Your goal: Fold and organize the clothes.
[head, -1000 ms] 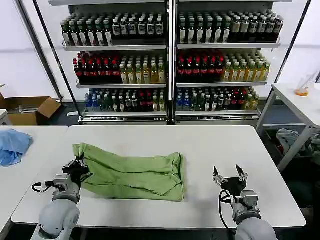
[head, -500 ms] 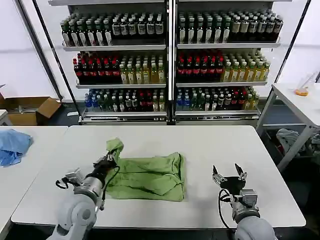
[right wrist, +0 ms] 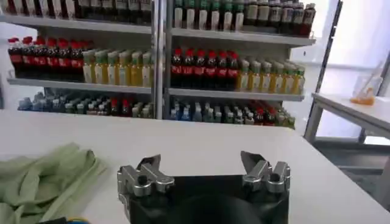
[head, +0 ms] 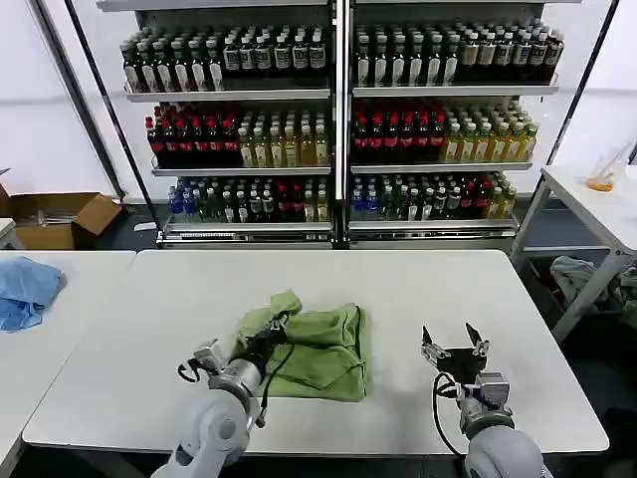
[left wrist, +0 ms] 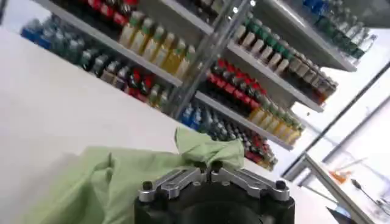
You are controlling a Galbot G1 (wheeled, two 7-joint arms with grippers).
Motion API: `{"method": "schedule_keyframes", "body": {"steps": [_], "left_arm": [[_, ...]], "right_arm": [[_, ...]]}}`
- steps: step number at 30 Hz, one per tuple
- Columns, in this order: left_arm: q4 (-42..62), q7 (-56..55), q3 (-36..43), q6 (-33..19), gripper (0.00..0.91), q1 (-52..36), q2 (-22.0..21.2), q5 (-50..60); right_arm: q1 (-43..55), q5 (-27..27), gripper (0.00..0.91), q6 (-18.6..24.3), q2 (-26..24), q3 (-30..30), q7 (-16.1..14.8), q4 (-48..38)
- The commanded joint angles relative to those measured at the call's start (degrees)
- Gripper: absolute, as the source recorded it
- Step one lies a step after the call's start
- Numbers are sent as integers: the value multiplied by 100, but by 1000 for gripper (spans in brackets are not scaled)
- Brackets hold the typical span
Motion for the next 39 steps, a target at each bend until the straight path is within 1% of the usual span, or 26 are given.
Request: {"method": "schedule_keyframes", "body": {"steps": [1, 2, 3, 8, 15, 20, 23, 25, 26, 27, 30, 34, 36, 39], "left_arm": [[885, -149, 669, -140, 111, -567, -548, 303], [981, -143, 678, -141, 856, -633, -583, 394], [1051, -156, 696, -144, 907, -668, -595, 511], [902, -170, 865, -219, 907, -635, -570, 709], [377, 98, 958, -128, 907, -534, -583, 279], [-84, 329, 869, 70, 907, -209, -341, -31], [-377, 330, 538, 77, 907, -1, -225, -52], [-442, 255, 248, 51, 907, 80, -144, 83], [-431, 220, 74, 39, 907, 100, -74, 267], [-367, 232, -99, -19, 907, 144, 48, 682], [-187, 232, -525, -89, 907, 271, 230, 1161], [28, 237, -775, -118, 907, 463, 429, 1793], [205, 239, -814, -189, 907, 502, 470, 2338], [387, 243, -809, -135, 907, 493, 481, 2499]], "right_arm": [[22, -2, 907, 2, 5, 6, -1, -23], [25, -4, 907, 1, 6, 6, -2, -25], [25, -7, 907, 0, 6, 6, -4, -24], [26, -27, 907, 7, 3, 8, -9, -48], [55, -42, 907, 7, 11, -28, -14, -90], [54, -49, 907, 6, 23, -27, -24, -97], [39, -67, 907, 12, 38, -21, -30, -99], [32, -75, 907, 17, 57, -19, -37, -99], [33, -82, 907, 18, 67, -22, -38, -99], [36, -92, 907, 22, 81, -28, -40, -101], [51, -99, 907, 22, 100, -42, -46, -97], [81, -114, 907, 22, 116, -64, -52, -106], [84, -126, 907, 22, 122, -66, -56, -106], [82, -132, 907, 19, 124, -63, -57, -93]]}}
